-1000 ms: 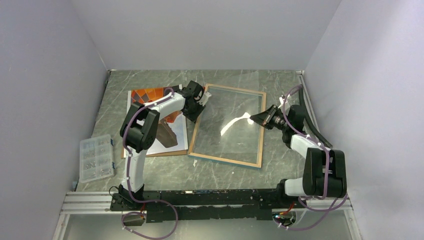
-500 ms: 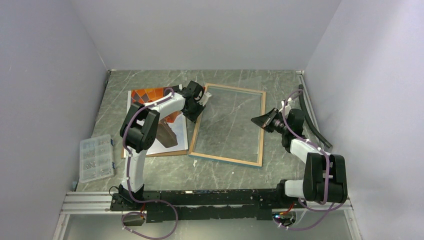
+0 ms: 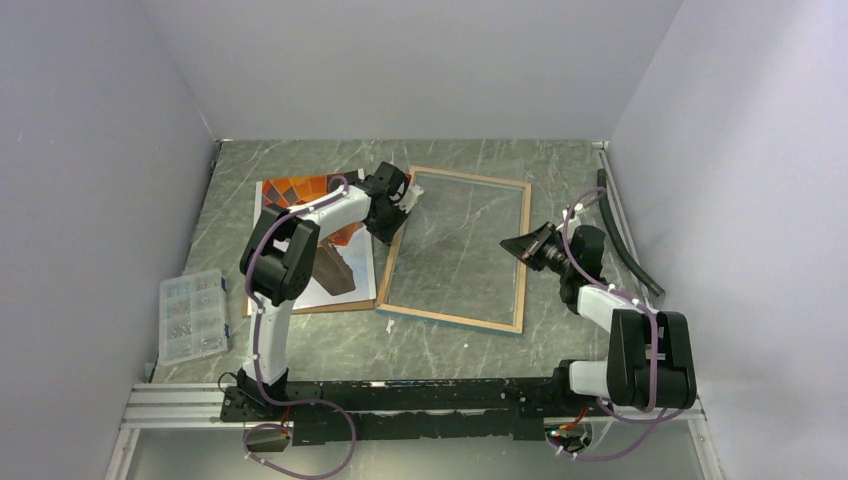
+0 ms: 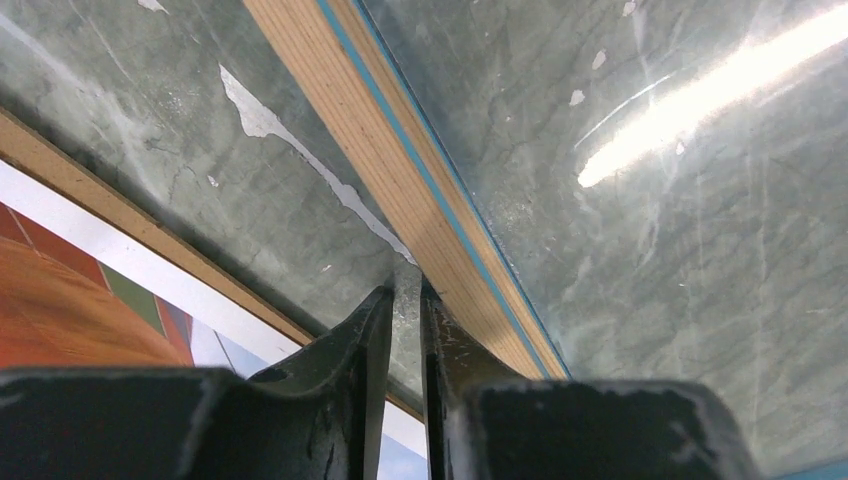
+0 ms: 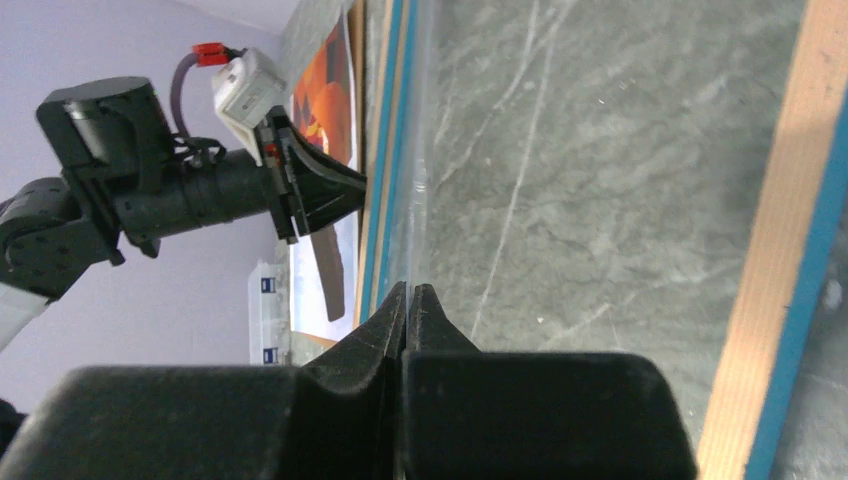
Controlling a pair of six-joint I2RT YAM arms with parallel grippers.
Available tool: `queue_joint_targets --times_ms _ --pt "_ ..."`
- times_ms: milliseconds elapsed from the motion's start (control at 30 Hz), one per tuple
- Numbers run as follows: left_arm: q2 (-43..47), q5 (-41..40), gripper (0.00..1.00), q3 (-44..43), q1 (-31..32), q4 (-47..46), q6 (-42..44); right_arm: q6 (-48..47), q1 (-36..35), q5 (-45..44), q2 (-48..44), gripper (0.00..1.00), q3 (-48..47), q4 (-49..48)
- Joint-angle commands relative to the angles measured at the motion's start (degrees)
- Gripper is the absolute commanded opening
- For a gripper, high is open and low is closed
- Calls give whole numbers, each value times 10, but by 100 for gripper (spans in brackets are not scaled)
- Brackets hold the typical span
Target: Put the photo into the frame
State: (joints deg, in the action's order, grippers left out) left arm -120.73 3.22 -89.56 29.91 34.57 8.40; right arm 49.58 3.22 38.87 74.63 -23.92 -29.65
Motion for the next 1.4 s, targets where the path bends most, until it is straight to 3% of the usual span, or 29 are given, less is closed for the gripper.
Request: queue_joint_targets --times_ms 0,300,700,967,1367 --pt "-3 26 22 15 15 8 10 15 -12 -24 -30 0 33 -17" --pt "2 35 21 17 16 5 6 52 -14 20 2 0 48 -116" --pt "0 35 20 17 17 4 6 195 -28 81 43 0 60 -408" --pt "4 32 19 25 17 1 7 174 -44 68 72 0 68 -375" --pt "6 33 18 28 17 -2 5 73 -44 10 -6 0 72 -186"
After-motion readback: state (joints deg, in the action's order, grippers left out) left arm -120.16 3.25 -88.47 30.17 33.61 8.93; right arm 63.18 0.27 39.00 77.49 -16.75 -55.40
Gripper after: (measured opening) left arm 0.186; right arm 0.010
